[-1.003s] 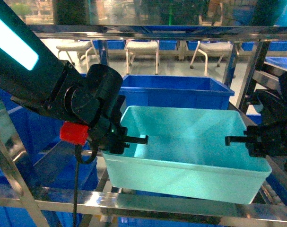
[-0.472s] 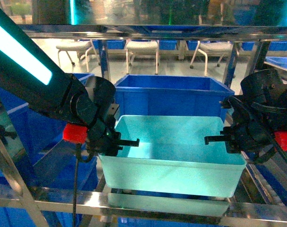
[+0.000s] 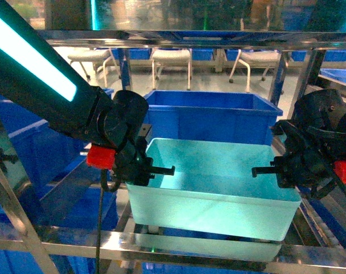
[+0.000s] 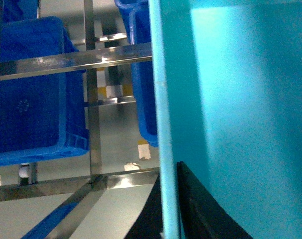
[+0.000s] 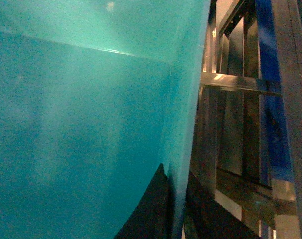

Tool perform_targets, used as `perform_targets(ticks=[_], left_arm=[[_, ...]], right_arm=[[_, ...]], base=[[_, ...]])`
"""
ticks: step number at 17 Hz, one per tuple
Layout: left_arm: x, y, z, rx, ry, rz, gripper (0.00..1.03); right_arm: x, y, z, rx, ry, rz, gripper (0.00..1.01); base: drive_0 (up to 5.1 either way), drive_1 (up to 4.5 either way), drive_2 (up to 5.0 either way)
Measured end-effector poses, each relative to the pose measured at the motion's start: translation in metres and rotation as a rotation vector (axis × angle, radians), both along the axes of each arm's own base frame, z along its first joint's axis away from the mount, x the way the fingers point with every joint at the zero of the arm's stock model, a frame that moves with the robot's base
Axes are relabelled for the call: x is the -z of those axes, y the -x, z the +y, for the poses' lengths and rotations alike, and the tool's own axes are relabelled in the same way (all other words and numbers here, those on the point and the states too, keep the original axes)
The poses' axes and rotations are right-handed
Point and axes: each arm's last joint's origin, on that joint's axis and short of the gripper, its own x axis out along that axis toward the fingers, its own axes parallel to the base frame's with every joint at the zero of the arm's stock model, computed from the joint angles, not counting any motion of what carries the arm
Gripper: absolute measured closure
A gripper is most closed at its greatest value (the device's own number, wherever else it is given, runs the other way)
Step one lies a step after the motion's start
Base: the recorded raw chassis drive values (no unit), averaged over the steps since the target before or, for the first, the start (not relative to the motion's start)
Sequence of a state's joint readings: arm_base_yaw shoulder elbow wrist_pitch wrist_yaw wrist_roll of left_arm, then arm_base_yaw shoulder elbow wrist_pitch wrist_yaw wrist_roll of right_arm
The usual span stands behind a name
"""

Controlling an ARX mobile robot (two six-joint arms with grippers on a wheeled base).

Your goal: Organize blue bins on left shelf correctly

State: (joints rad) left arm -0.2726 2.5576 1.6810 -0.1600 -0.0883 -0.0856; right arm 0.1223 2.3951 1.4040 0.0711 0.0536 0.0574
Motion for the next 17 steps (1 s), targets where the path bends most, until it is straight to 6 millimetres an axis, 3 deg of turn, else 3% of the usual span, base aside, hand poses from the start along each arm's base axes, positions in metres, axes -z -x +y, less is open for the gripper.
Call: perform_targets(ticks=[3, 4, 5, 6, 7, 10, 17], left_arm=[[0.0, 0.0, 0.0, 0.009, -0.03, -0.008, 0.66], [0.0, -0.001, 0.001, 0.012, -0.034, -0.01, 0.46], [-0.003, 0.012, 0.004, 0.011, 0.019, -0.078, 0.13], [-0.03, 0.037, 0.008, 0.008, 0.163, -0.161, 0.05], [-0.058, 0.064, 0.013, 0.001, 0.204, -0.215, 0.05], [-0.073, 0.119, 0.025, -0.028, 0.16, -0.161, 0.05], [-0.084, 0.156, 0.03, -0.036, 0.104, -0.128, 0.05]], right_arm=[[0.002, 0.001, 0.0, -0.044, 0.037, 0.01, 0.67], [0.003, 0.001, 0.001, -0.05, 0.041, 0.009, 0.45], [-0.001, 0.007, 0.001, -0.092, 0.024, -0.128, 0.12], [-0.015, 0.027, -0.003, -0.131, -0.01, -0.27, 0.03], [-0.023, 0.051, -0.006, -0.133, -0.015, -0.309, 0.03], [-0.016, 0.09, -0.003, -0.145, -0.024, -0.236, 0.03], [-0.027, 0.111, -0.001, -0.17, -0.034, -0.233, 0.03]], base=[[0.0, 0.0, 0.0], [0.0, 0.0, 0.0], [0.0, 0.0, 0.0], [0.0, 0.0, 0.0], [0.0, 0.0, 0.0], [0.0, 0.0, 0.0], [0.0, 0.0, 0.0]])
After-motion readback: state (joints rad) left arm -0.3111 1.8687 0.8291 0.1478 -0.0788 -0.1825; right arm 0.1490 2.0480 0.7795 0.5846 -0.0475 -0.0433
